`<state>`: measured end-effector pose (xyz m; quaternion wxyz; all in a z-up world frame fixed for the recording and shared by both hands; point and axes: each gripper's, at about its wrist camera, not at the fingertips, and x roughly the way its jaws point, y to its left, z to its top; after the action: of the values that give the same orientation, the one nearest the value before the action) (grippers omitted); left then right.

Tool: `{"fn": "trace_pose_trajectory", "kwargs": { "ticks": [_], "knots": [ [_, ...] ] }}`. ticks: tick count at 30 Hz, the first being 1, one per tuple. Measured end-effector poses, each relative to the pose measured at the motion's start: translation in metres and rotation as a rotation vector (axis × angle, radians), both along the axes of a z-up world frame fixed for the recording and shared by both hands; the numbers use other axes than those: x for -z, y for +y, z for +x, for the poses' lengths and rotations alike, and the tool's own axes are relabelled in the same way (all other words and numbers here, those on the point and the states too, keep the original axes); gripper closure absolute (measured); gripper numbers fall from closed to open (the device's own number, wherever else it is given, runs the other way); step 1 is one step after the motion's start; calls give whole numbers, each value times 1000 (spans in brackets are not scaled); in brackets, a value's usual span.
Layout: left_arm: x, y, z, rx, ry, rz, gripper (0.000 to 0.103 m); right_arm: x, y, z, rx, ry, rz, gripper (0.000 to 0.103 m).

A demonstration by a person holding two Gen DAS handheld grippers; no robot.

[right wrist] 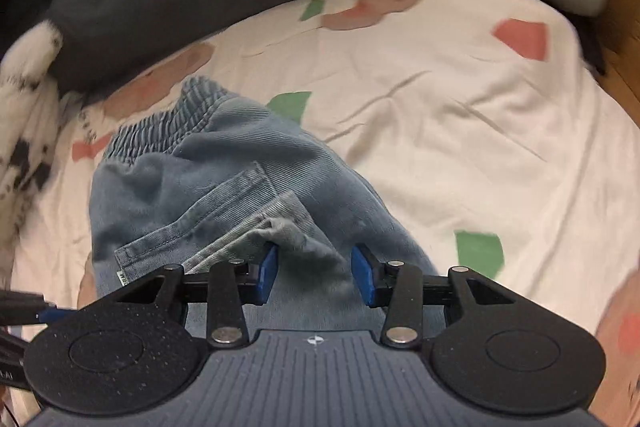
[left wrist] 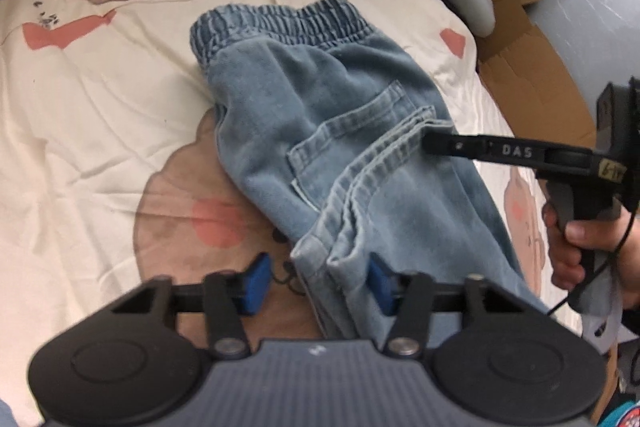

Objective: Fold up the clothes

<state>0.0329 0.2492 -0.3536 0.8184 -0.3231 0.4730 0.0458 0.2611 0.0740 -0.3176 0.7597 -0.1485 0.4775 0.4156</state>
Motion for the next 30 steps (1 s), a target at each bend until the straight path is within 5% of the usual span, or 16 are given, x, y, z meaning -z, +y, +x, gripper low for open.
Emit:
{"fn": "trace_pose_trajectory", "kwargs": {
  "ticks": [2, 7, 13, 17, 30],
  "knots": [
    [-1, -2, 2, -4, -5, -6, 67, 3, 9, 3, -62, -6, -21, 59],
    [-2, -6, 3, -15, -4, 8, 68, 12, 22, 9, -157, -6, -58, 60],
    [-5, -6, 4, -35, 6, 1, 77, 11, 21, 7, -211, 7, -43, 84],
    [-13, -8, 5, -29, 13, 18, 81, -2, 12, 0, -188, 1, 0, 91],
    [-65, -9, 3, -23, -56, 94, 83, -72, -7, -17, -134, -103, 114, 92]
  ]
}}
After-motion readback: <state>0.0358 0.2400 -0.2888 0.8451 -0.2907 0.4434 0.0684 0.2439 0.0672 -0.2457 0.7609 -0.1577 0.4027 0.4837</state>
